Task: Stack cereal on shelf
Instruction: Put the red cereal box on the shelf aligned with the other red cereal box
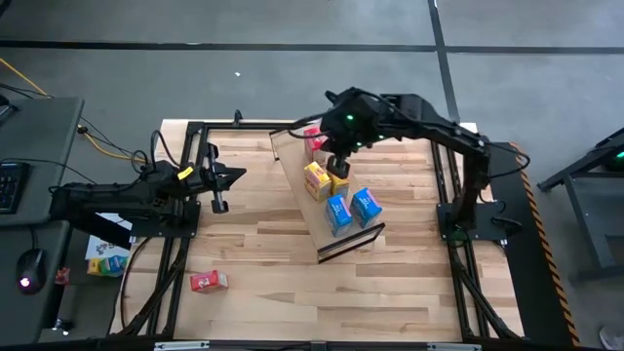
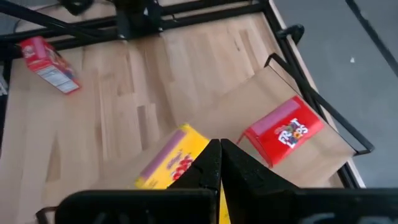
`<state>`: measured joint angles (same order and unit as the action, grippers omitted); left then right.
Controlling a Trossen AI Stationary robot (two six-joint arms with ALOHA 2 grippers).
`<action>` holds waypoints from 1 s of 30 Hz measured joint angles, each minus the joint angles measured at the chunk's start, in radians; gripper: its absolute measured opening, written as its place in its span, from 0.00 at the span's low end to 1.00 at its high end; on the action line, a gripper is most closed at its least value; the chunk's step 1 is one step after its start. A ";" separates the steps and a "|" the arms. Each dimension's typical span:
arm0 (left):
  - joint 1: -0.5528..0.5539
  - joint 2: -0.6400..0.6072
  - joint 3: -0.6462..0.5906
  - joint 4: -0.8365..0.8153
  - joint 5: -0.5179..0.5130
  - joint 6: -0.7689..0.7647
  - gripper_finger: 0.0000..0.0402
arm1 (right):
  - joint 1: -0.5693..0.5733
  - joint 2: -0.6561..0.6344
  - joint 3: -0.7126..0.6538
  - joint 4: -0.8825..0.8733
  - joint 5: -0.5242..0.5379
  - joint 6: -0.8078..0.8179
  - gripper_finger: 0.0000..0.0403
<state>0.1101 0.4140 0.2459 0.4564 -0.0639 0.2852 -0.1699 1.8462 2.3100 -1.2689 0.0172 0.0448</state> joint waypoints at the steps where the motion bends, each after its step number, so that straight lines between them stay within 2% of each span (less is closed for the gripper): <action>1: 0.000 -0.001 0.000 0.000 0.000 -0.007 0.00 | 0.008 -0.010 0.000 -0.002 0.007 0.000 0.00; 11: 0.000 -0.001 0.000 -0.028 0.000 -0.012 0.00 | 0.121 -0.066 -0.001 -0.147 0.184 0.069 0.00; 22: 0.000 -0.003 0.000 -0.049 0.000 -0.075 0.00 | 0.235 -0.171 -0.009 -0.221 0.384 0.161 0.00; 25: 0.000 -0.003 0.000 -0.050 0.000 -0.084 0.00 | 0.274 -0.252 -0.148 -0.177 0.438 0.184 0.00; 30: 0.000 -0.003 0.000 -0.051 0.000 -0.101 0.00 | 0.295 -0.572 -0.678 0.092 0.439 0.237 0.00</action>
<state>0.1101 0.4110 0.2459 0.4059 -0.0635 0.1837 0.1255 1.2738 1.6317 -1.1766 0.4557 0.2821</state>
